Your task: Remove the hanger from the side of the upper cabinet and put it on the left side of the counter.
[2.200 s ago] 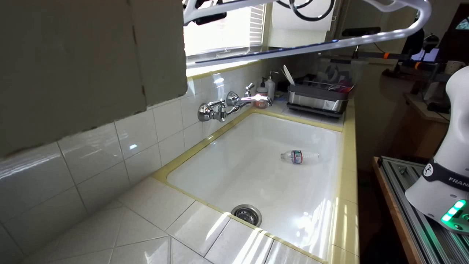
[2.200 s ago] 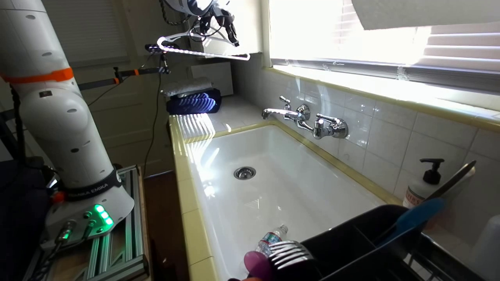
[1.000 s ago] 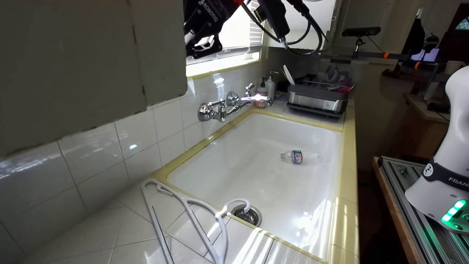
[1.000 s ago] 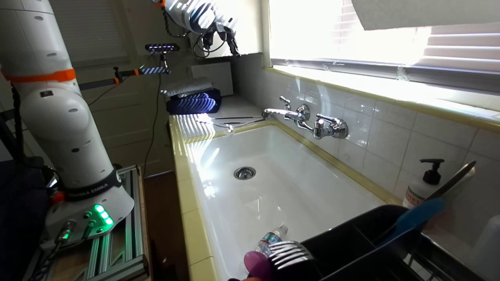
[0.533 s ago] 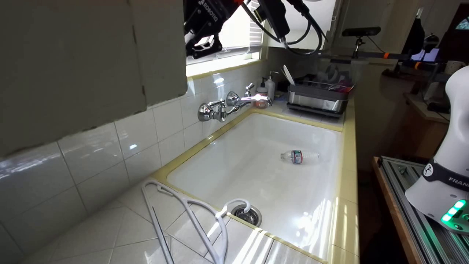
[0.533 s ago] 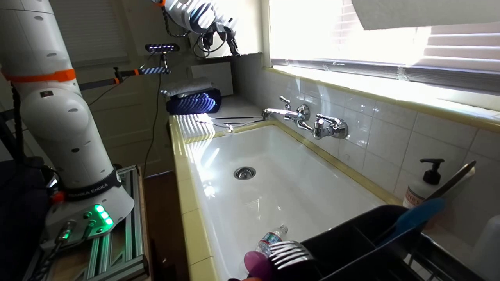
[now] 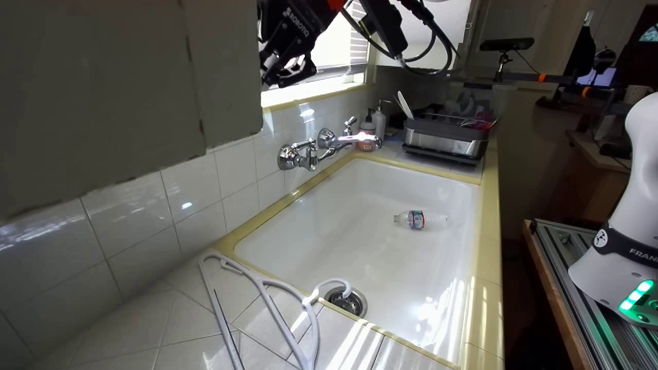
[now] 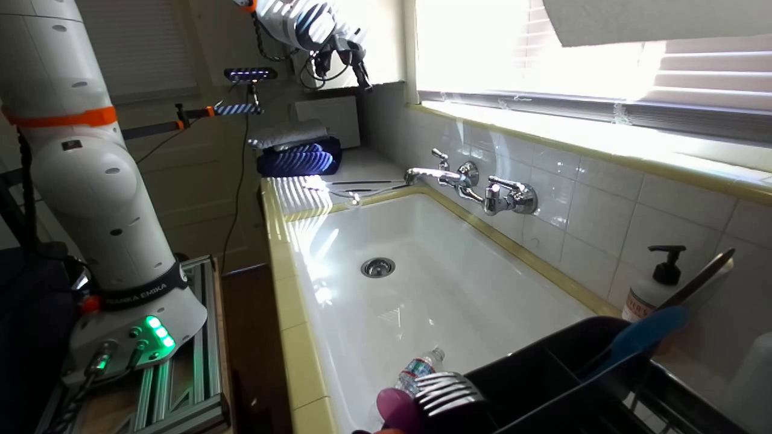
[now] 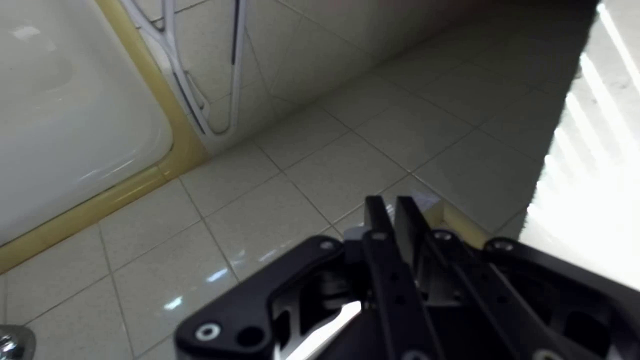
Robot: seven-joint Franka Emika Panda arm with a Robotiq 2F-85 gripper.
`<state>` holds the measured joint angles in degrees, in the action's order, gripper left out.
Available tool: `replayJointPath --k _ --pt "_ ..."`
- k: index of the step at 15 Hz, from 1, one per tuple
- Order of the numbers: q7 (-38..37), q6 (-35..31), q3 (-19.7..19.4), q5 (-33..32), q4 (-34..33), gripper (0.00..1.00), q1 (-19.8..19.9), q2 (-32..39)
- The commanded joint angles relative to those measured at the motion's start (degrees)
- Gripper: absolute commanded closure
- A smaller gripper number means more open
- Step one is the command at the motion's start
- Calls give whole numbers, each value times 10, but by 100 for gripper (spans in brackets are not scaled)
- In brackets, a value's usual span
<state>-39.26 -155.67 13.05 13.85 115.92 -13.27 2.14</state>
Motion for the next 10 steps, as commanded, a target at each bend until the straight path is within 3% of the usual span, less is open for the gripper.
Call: replayJointPath --k 1,6,8,10 --pt "-14 88 -16 -61 11 97 8 -22" --pt "35 209 -17 -84 2 97 14 -32" --pt "52 247 -17 -87 0 63 14 -37" --pt "64 283 -17 -98 -2 49 15 -43"
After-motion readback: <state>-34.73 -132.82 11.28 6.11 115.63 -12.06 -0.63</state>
